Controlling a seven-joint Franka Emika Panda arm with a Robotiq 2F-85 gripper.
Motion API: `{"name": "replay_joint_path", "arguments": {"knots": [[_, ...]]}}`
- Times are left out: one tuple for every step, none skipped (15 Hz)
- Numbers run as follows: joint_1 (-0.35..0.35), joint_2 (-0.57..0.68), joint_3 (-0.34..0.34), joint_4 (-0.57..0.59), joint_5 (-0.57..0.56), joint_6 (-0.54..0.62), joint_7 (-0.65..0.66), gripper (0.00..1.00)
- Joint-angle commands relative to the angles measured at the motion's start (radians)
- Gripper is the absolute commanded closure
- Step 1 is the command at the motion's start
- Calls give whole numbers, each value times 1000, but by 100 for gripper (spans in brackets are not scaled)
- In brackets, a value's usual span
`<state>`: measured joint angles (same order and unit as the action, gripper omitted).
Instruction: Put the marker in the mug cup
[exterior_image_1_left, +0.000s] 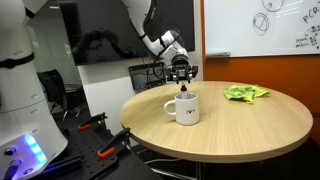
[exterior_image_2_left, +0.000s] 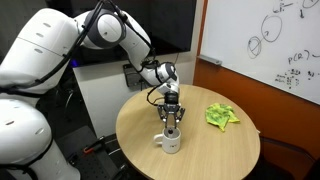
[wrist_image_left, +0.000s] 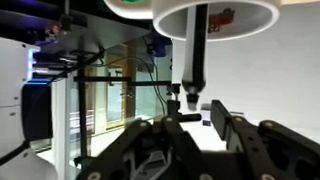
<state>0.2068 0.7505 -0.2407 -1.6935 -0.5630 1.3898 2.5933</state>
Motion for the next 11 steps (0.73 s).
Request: {"name": "replay_joint_path", "arguments": {"knots": [[-20, 5, 36, 39, -23, -53, -1, 26], [-21, -16, 44, 27, -16, -56, -8, 19], [-16, -47, 52, 7, -17, -61, -11, 10], [-14, -77, 62, -12, -9, -66, 0, 4], [-12, -107, 73, -27, -8, -72, 9, 0], [-15, -135, 87, -38, -2, -83, 2, 0], [-15, -160, 100, -47, 4, -102, -1, 0], [-19, -187, 115, -60, 8, -109, -12, 0], [-20, -214, 129, -78, 5, -104, -11, 0], [-23, -235, 142, -95, -2, -95, -23, 0], [-28, -251, 153, -106, 4, -78, -22, 0]]}}
